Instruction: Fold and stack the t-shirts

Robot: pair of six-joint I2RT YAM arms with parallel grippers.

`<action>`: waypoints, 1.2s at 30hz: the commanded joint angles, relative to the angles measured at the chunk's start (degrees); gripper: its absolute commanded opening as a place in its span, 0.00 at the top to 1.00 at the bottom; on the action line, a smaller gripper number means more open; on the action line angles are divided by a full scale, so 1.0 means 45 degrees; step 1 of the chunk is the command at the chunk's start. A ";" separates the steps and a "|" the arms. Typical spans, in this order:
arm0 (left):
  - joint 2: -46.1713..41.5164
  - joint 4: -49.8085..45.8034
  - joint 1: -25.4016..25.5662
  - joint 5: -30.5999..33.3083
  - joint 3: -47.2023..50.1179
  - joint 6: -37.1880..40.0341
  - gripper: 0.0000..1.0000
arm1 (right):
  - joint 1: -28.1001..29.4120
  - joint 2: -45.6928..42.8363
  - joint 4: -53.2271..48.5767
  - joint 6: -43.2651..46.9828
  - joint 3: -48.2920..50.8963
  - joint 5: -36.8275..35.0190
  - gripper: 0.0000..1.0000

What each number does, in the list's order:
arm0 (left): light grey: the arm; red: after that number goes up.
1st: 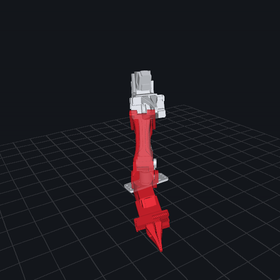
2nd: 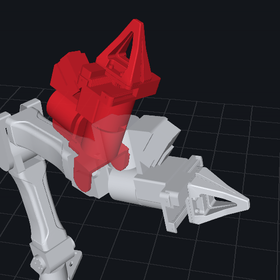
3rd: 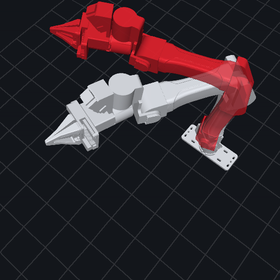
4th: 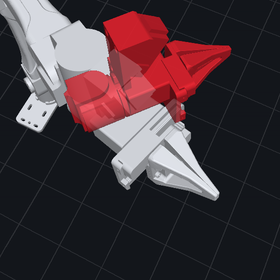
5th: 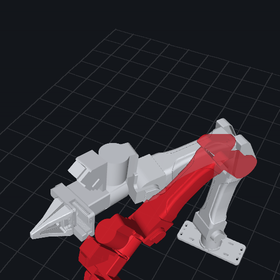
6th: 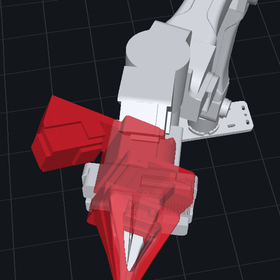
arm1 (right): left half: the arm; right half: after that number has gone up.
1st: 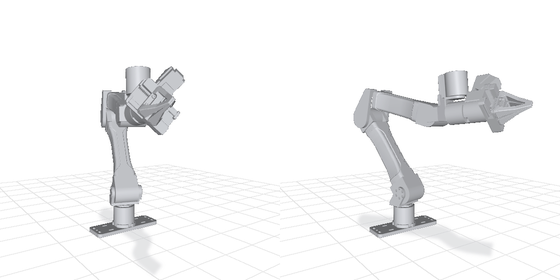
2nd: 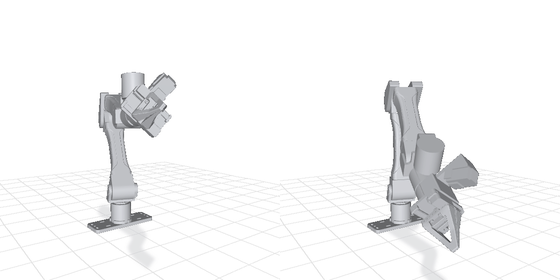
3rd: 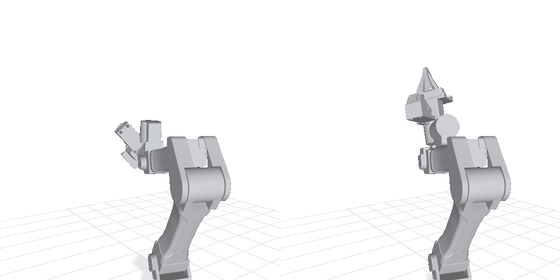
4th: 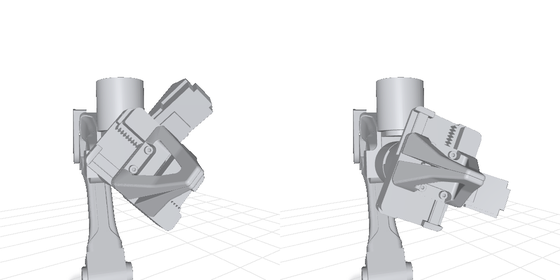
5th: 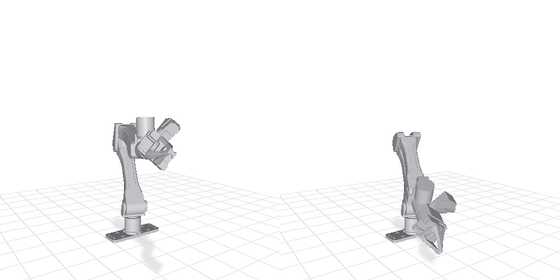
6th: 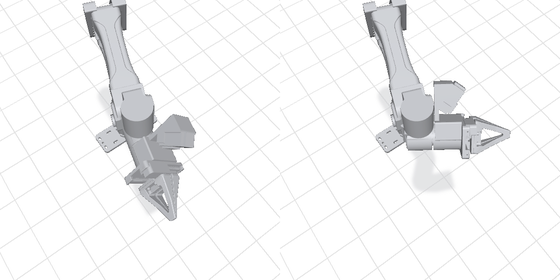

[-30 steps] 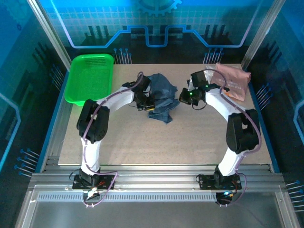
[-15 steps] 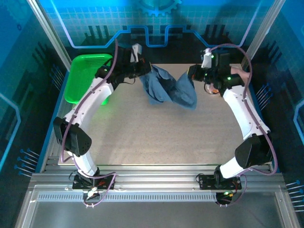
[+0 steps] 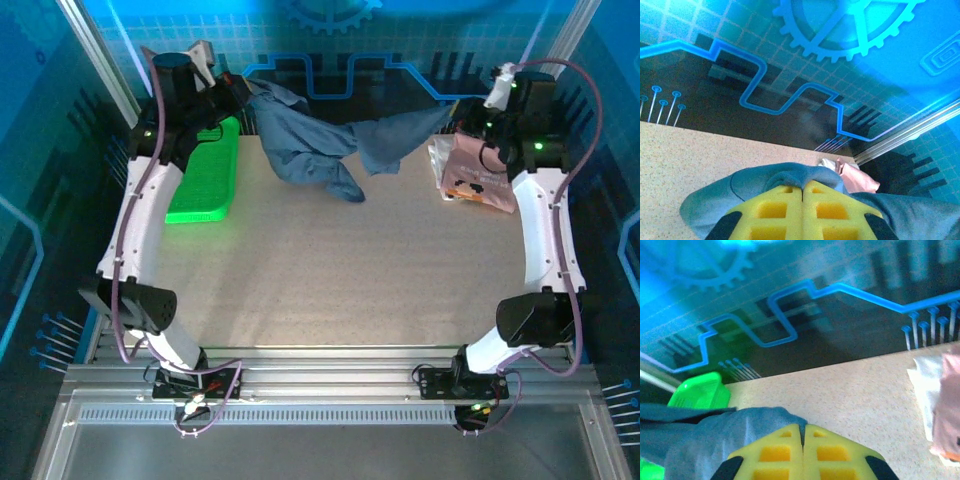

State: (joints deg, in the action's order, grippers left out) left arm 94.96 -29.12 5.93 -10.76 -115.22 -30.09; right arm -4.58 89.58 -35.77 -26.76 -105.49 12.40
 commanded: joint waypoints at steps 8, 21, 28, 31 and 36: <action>-0.0994 0.2246 -0.1104 -0.0291 -0.0673 -0.0707 1.00 | -0.3575 -0.0107 0.0846 -0.5281 0.0931 0.2564 0.93; -0.2907 0.4032 0.0021 -0.2473 0.3932 -0.0442 1.00 | -0.4290 -0.3346 -0.0529 -0.4540 0.6656 0.4172 0.85; -0.0945 0.3253 0.2576 -0.3487 0.6704 -0.0726 0.52 | -0.4225 -0.3346 -0.0344 -0.3387 0.9077 0.3787 0.79; 0.1180 0.1440 0.3722 -0.3021 0.6246 0.0031 0.42 | -0.4134 -0.3013 -0.0604 -0.2279 0.9034 0.2713 0.71; 0.3001 0.1492 0.4353 -0.2331 0.6618 -0.0353 0.35 | -0.4143 -0.2186 -0.0038 -0.0836 0.8722 0.1371 0.62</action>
State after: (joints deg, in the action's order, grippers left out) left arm 106.94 -18.39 25.06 -23.44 -85.58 -32.84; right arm -23.62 77.71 -37.71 -36.75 -64.62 23.46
